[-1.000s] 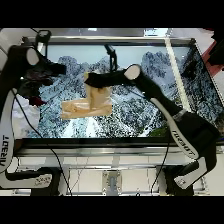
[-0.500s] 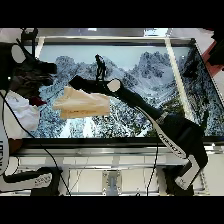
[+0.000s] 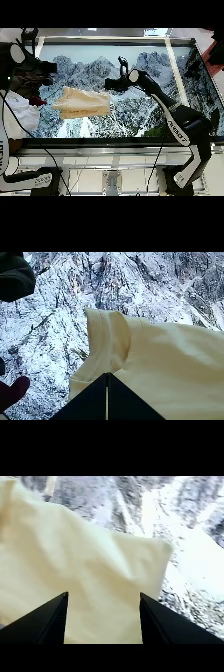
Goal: Fold the shirts.
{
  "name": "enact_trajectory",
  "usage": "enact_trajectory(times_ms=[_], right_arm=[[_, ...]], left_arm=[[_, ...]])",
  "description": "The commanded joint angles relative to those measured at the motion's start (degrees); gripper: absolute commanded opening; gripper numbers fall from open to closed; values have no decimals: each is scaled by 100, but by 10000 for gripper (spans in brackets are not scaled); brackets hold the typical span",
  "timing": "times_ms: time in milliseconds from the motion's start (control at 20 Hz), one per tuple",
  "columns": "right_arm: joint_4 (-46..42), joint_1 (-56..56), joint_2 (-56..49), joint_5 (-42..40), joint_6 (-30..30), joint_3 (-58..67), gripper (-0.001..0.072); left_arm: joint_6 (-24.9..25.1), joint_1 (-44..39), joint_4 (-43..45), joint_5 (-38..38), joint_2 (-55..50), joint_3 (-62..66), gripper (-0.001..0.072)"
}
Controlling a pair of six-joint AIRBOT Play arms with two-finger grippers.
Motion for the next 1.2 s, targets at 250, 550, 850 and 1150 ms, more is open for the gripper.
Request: enact_trajectory(times_ms=[250,550,850,1150], right_arm=[[1416,-601,-850,647,-498,-2,658],[2835,-367,-1283,691,-1207,0,654],[3316,55,-1572,970,-1209,0,631],[4210,-74,-1453,1005,-2028,28,31]], left_arm=[[2,-7,-153,258,-66,4,12],[2,-9,-155,348,-109,2,12],[4,-9,-160,363,-109,2,12],[9,-9,-153,356,-109,2,12]])
